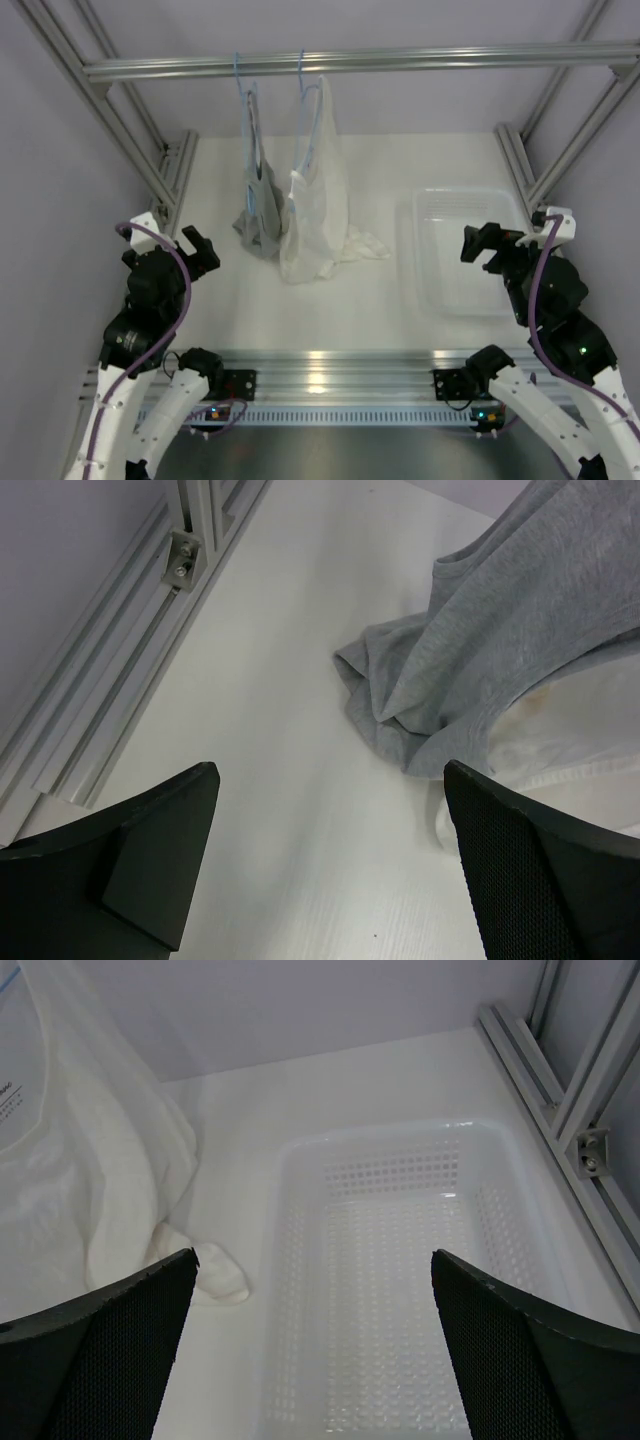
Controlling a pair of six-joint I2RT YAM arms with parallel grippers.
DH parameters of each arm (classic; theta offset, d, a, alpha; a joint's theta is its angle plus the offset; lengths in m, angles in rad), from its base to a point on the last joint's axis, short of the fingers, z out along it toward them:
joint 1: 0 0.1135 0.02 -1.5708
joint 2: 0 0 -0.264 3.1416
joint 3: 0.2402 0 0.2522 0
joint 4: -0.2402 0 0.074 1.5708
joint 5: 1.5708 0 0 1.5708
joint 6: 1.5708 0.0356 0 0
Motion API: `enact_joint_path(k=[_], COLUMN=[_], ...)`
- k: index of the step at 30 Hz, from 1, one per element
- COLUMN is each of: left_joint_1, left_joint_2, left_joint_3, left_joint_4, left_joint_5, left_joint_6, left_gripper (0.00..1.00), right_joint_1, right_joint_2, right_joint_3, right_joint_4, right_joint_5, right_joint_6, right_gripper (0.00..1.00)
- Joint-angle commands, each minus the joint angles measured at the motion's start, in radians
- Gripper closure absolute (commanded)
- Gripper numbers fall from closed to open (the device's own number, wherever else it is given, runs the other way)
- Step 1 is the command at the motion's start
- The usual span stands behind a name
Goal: Remove the tank top from the hanger
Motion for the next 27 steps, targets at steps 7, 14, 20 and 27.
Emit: enact_joint_path(k=[7,14,20,27], left_joint_1=[-0.003,-0.003,-0.005,-0.005], left_joint_2=[-0.008,-0.011,0.058,0.446], left_joint_3=[-0.004,0.008,0.255,0.770], left_joint_4=[0.038,0.035,-0.012,-0.099], left_joint_5=[-0.015,-0.023,0.063,0.427], left_joint_6=[-0.008,-0.004,0.032,0.069], left_gripper=[0.01,0.01,0.01,0.01], right_joint_1=[0.016,0.016,0.016,0.016], right_joint_2=[-0.005,-0.003,0.015,0.047], right_joint_3=[0.006,0.003,0.006,0.023], right_joint_4=[-0.001,0.000,0.009,0.009], right_joint_5=[0.016,0.019,-0.076,-0.092], right_joint_6=[-0.013,-0.005,-0.018,-0.015], right_gripper=[0.01,0.01,0.01,0.01])
